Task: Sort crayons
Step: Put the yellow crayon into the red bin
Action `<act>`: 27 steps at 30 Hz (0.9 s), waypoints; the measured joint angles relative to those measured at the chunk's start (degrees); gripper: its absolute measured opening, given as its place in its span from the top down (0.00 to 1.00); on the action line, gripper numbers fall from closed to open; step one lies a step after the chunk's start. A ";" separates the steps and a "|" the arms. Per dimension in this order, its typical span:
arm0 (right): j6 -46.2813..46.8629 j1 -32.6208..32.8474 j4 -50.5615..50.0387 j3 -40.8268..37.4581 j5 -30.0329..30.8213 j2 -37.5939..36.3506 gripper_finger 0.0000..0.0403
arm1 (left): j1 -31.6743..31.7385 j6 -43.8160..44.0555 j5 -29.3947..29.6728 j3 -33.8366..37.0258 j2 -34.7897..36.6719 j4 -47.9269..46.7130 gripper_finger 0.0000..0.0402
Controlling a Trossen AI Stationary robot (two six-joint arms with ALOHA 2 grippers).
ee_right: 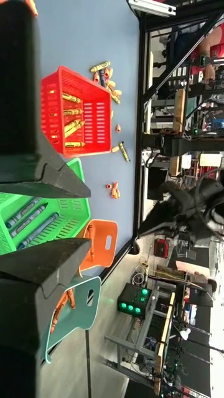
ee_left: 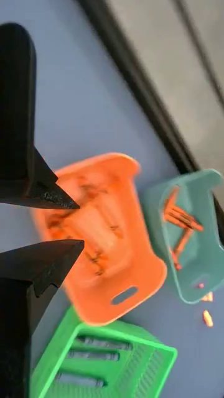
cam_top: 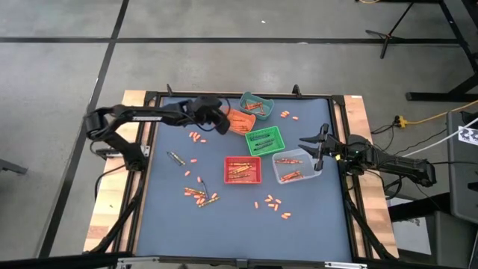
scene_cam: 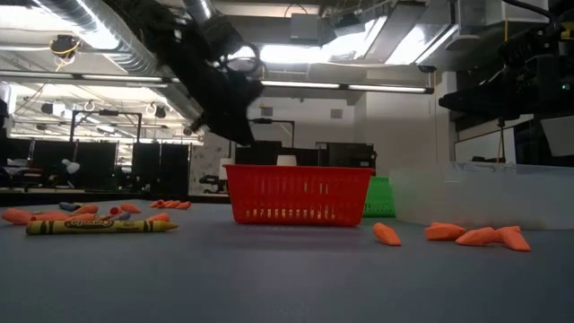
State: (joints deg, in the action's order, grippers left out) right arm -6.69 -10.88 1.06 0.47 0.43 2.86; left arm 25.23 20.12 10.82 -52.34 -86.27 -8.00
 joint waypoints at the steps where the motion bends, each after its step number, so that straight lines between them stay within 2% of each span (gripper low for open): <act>1: -0.01 -0.01 0.00 0.00 -0.01 -0.01 0.72 | -0.14 2.42 -0.19 0.00 1.62 -2.70 0.82; 8: -0.01 0.00 0.00 0.00 -0.02 -0.01 0.72 | -2.03 22.33 -8.37 0.00 11.15 -24.44 0.82; 15: 0.00 0.01 0.00 0.00 -0.02 0.01 0.72 | -9.20 42.59 -15.87 0.02 12.94 -42.01 0.83; 20: -0.01 -0.01 0.00 0.00 0.00 -0.01 0.72 | -15.17 54.32 -15.71 0.09 12.36 -48.85 0.83; 27: 0.01 0.01 0.00 0.00 -0.02 -0.01 0.72 | -20.70 64.18 -8.40 0.33 12.38 -51.99 0.83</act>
State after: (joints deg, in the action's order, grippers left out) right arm -6.68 -10.87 1.06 0.47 0.41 2.85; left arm 4.54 84.29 2.43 -52.00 -73.89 -60.00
